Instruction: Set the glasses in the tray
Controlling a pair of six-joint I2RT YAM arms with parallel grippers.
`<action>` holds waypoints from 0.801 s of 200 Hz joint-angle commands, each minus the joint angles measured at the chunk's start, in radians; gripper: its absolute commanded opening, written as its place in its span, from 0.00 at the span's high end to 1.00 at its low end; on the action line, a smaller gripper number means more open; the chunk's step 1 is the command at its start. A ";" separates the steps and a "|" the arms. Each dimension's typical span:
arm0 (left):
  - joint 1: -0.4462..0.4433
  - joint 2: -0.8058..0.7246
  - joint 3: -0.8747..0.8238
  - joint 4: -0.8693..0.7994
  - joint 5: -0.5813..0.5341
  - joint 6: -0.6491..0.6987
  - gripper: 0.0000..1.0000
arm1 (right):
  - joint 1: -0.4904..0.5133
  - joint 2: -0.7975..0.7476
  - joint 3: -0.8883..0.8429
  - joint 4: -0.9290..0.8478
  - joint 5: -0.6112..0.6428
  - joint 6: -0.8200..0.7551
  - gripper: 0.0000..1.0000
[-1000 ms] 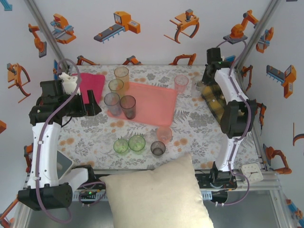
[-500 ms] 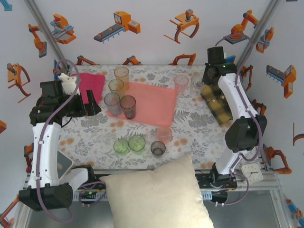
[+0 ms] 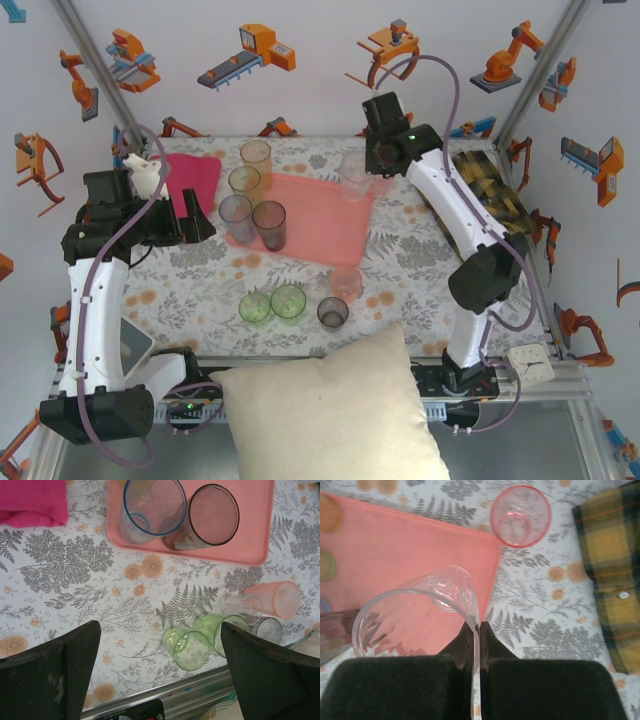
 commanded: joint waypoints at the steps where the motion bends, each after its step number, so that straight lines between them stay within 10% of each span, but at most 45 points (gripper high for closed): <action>1: 0.004 -0.001 0.009 -0.001 0.031 -0.014 0.03 | 0.044 0.085 0.119 -0.015 0.021 0.035 0.99; 72: 0.005 -0.005 0.006 0.004 0.041 -0.011 0.03 | 0.158 0.398 0.497 -0.095 -0.014 0.073 0.98; 160: 0.004 0.005 0.005 0.011 0.059 -0.011 0.03 | 0.199 0.454 0.467 0.012 -0.048 0.140 0.98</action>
